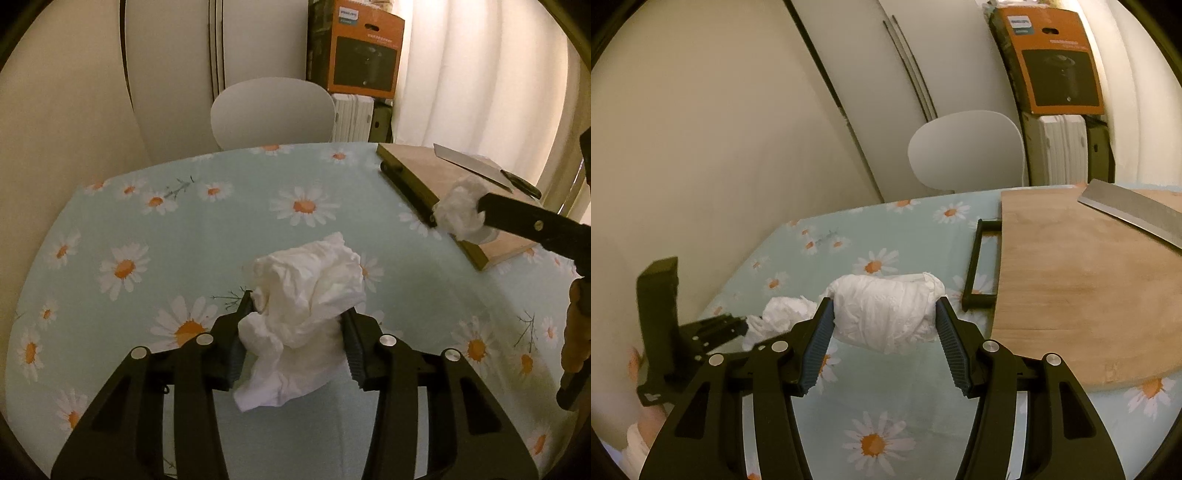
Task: Collect trash
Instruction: 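Lift both held tissues off the table and carry them toward the bin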
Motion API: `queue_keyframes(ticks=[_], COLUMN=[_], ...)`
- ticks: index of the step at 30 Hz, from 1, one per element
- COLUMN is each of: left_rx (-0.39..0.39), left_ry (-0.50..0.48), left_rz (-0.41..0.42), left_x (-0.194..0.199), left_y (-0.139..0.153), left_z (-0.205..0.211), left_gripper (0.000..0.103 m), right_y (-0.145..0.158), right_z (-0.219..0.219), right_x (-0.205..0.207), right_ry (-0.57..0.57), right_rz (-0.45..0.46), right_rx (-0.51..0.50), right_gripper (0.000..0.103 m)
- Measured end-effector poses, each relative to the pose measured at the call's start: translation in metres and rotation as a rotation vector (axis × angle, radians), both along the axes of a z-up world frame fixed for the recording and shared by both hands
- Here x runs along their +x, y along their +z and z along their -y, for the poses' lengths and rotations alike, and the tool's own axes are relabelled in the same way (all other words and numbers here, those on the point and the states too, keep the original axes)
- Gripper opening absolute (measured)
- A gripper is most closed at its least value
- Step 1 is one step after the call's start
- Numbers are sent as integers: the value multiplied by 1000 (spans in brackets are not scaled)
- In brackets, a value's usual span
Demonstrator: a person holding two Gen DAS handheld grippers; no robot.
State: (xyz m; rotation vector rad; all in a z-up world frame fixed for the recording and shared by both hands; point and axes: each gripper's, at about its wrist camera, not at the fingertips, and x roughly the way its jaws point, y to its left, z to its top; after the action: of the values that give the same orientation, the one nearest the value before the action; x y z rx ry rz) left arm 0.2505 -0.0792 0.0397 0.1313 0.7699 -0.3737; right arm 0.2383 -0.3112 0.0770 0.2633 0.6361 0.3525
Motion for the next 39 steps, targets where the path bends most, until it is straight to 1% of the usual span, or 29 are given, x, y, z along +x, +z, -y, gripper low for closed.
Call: queue_keyframes(ticks=[5,11,14,18,19,22,27,32,35,39], left_rx=[-16,-27,-48,-74,-78,-67,-79,-97,-104,-135], left_ry=[-11,-14,-6,-1,-2,-1,-8,-25,-32,-52], left_rz=[43,111,146,207,213,256,305,339,361,378], left_x=[-10,-34,-49,-74,-77,-90,-107,-125,-136,-153], left_y=[10,30,40,51,54,62,75,81,83,83], left_z=[-6,-22,-35,-52,-54,-63,-74,-81,-86,-91], left_gripper=[46,46,46,45,46,46,46,46,46,46], right_y=[-1,3,9,23,29,39,46,54,62,69], right_z=[-7,-19,-29,-37,-40,-47,-55,-57,-57,-54], right_x=[1,0,-6,-16,-20,-30,-40,-55,-70,-93], right_ry=[10,44,54,61,54,37,40,40,44,38], right_rz=[10,40,79,134,161,213,219,229,245,267], right_rx=[-38,-63,-101,-84,-86,-88,-96,-120,-139,-149], right_gripper=[52,52,52,52,52,52,52,52,52,52])
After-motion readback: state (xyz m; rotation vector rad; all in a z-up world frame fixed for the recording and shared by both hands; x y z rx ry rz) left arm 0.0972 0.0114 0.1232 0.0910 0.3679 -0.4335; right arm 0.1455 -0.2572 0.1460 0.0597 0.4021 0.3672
